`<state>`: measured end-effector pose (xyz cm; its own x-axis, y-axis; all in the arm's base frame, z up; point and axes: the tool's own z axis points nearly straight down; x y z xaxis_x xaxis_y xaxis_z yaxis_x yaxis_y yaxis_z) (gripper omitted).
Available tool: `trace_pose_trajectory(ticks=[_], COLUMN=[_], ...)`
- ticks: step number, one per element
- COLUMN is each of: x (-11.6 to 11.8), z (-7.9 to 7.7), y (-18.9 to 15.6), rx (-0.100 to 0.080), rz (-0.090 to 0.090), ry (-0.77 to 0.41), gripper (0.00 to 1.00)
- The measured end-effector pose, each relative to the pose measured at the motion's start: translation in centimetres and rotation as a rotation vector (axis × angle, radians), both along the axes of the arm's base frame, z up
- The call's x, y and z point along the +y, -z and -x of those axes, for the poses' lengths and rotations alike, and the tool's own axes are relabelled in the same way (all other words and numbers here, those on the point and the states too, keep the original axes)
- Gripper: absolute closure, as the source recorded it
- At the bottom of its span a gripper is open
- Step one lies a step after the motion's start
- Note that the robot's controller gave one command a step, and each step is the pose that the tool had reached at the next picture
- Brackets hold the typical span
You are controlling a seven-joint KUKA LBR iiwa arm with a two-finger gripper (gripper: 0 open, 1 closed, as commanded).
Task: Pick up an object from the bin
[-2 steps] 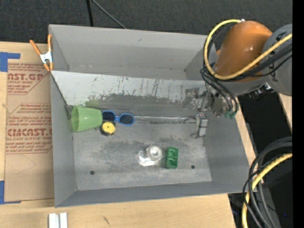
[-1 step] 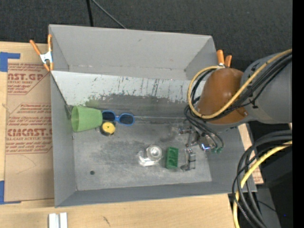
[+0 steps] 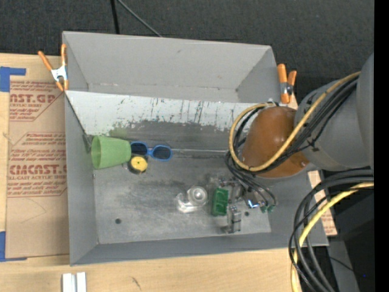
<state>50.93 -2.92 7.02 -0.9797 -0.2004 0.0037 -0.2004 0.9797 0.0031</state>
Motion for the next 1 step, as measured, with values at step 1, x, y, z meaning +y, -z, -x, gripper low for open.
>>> trace_pose_trajectory(ticks=[1], x=[-0.1], z=[-0.16], y=[-0.13], rx=[-0.004], rz=[0.001], ry=[0.001], gripper=[1.0])
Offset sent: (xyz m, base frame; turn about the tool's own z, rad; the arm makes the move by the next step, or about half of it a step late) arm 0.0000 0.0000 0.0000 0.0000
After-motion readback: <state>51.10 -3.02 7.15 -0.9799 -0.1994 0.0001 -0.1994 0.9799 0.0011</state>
